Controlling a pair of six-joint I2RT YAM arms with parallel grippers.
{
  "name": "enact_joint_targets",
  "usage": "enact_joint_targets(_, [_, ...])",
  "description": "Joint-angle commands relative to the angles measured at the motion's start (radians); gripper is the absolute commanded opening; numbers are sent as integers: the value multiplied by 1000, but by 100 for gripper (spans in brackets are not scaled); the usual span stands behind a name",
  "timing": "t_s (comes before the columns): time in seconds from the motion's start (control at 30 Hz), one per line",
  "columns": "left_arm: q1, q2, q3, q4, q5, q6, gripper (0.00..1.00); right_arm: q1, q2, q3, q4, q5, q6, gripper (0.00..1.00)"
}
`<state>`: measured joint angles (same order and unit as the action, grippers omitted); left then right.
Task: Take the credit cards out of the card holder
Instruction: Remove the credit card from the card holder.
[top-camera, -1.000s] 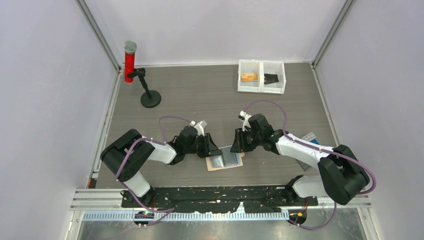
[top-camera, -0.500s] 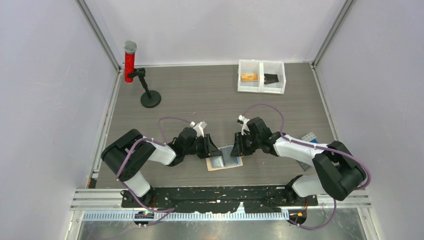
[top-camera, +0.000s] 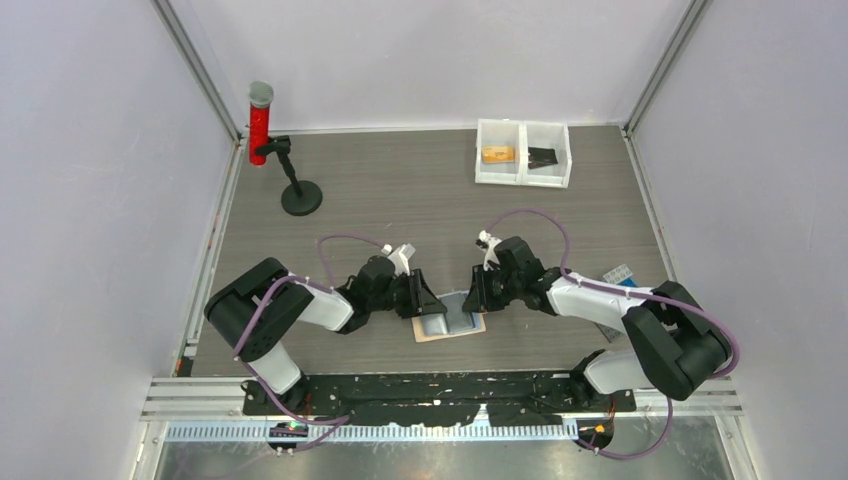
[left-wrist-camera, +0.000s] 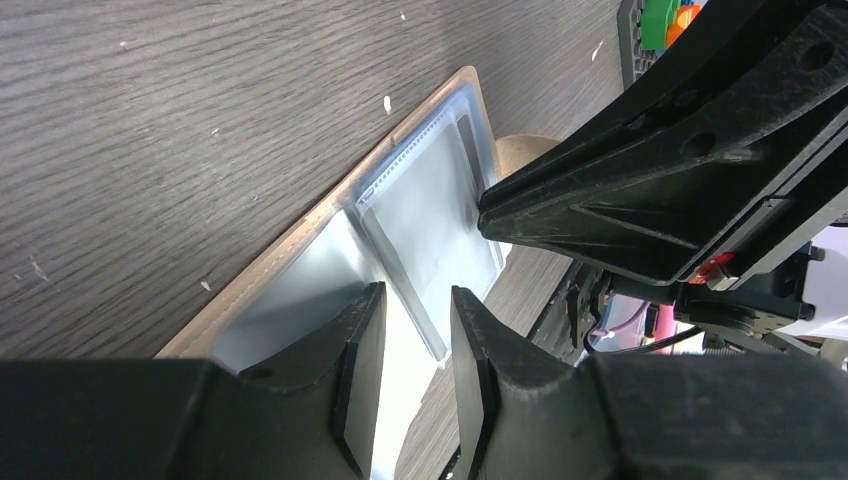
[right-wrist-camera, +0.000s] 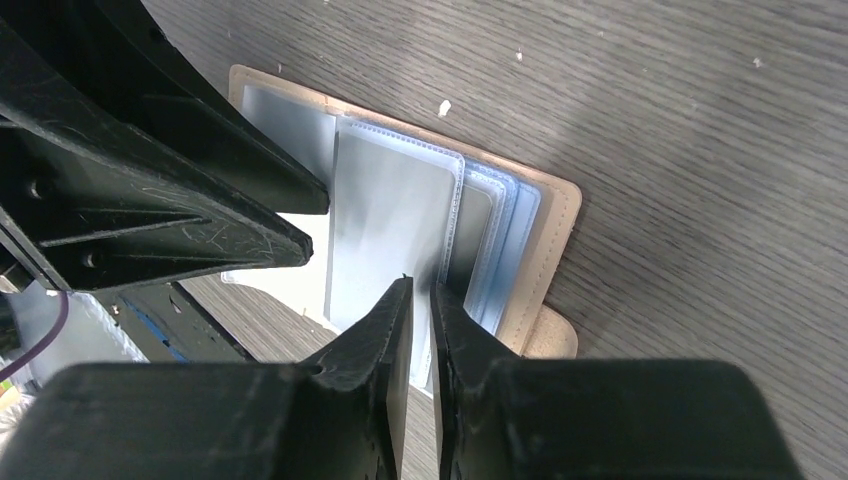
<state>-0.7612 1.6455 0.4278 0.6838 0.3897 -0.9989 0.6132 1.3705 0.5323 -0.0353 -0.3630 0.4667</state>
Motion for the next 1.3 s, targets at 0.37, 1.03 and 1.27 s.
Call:
enact_joint_targets(0.37, [-10,1,-17,39,3,-1,30,10,-33,-65,82,-76,38,19])
enact_joint_targets(1.03, [-34,-40,-10,20,-1,-20,30,10,-56,-42,193,-112,112,30])
enact_joint_targets(1.27, [-33,-135,-17,-66,-26,-4,30,10,-112,-11,-30,32,36,33])
